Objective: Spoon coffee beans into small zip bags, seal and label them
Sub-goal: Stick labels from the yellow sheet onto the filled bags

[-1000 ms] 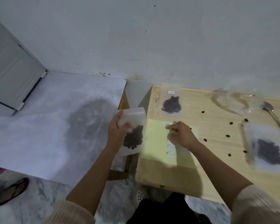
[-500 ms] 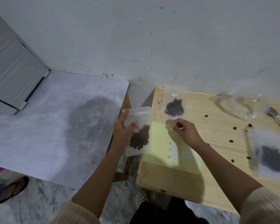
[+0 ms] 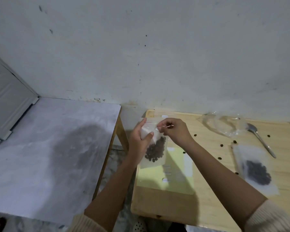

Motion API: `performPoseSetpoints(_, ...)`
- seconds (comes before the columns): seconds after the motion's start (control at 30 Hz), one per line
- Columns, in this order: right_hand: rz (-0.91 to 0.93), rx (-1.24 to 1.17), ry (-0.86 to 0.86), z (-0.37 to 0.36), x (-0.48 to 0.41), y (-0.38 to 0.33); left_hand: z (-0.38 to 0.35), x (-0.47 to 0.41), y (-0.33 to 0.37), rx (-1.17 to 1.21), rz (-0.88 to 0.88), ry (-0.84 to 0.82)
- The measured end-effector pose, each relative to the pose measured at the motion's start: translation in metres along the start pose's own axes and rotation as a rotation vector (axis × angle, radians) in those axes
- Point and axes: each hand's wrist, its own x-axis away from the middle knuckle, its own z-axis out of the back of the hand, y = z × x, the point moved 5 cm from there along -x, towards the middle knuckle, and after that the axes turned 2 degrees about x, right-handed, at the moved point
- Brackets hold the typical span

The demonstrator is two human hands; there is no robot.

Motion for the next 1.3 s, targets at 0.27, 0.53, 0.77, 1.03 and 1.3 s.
performPoseSetpoints(0.27,-0.068,0.003,0.04,0.016,0.0,0.0,-0.02,-0.003,0.005,0.08,0.0,-0.04)
performPoseSetpoints(0.53,-0.1,0.044,0.077,0.02,0.001,0.002,-0.028,-0.003,0.001,0.108,-0.001,-0.064)
performPoseSetpoints(0.77,-0.142,0.027,0.116,0.021,-0.004,0.0,-0.028,-0.006,0.008,0.095,-0.04,-0.053)
performPoseSetpoints(1.03,-0.261,-0.059,0.165,0.032,-0.011,0.014,-0.021,-0.019,0.008,0.091,-0.055,-0.029)
performPoseSetpoints(1.3,-0.28,-0.304,0.041,0.028,-0.028,0.026,-0.028,-0.046,0.008,0.022,-0.011,0.065)
